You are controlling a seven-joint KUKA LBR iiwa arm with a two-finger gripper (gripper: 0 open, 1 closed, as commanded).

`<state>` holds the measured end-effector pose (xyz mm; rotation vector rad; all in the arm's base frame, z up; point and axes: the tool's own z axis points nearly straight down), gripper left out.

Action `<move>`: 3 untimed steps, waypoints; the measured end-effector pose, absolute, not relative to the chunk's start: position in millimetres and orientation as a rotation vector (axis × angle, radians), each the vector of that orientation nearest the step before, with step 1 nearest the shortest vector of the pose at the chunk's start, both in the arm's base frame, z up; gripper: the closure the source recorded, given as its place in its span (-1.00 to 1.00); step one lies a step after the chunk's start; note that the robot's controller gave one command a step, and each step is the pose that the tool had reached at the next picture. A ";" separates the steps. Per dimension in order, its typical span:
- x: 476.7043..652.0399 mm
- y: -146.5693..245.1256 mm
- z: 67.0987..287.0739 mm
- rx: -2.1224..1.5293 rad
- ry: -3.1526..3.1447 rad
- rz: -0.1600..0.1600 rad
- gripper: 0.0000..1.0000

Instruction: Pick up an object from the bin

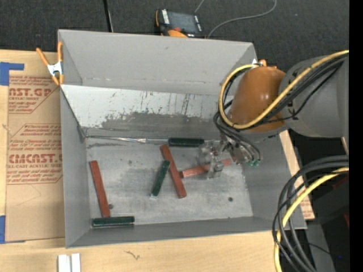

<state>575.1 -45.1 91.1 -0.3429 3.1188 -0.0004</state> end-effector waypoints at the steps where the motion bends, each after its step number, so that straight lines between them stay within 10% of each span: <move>1: 576.0 -44.5 111.8 -0.343 3.119 -0.001 1.00; 3: 578.6 -42.7 178.6 -0.344 3.117 -0.001 1.00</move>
Offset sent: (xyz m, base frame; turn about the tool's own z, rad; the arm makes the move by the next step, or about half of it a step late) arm 0.0000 0.0000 0.0198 0.0000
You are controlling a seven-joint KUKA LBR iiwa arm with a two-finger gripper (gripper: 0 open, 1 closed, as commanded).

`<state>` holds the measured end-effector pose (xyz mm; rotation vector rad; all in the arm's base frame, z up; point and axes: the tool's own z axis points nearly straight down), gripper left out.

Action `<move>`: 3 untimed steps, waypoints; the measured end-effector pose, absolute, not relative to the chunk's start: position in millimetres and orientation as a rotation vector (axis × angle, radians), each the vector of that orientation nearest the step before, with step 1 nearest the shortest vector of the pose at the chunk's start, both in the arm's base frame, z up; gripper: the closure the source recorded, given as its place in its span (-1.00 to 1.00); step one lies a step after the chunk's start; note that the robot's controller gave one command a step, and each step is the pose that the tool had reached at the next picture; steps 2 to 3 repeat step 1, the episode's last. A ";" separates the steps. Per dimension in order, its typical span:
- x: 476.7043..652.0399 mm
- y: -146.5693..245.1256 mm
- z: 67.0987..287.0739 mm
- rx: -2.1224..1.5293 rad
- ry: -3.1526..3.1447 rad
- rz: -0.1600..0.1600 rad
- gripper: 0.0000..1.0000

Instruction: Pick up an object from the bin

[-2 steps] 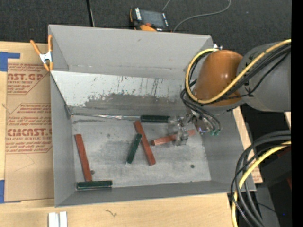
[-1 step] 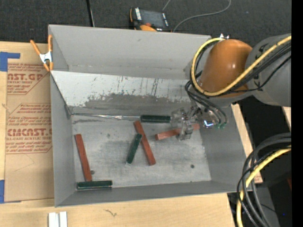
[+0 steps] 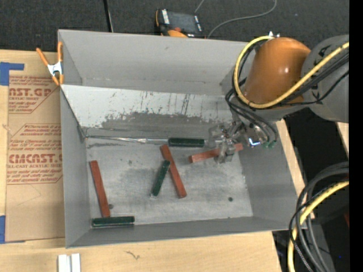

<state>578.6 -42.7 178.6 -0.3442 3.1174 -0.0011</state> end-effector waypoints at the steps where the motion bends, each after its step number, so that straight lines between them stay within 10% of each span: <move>1: 579.5 -42.1 196.7 -0.344 3.118 -0.001 1.00; 3: 579.5 -42.1 196.7 -0.344 3.118 -0.001 1.00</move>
Offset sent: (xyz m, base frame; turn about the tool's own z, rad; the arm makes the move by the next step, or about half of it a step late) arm 0.0000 0.0001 0.0171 0.0000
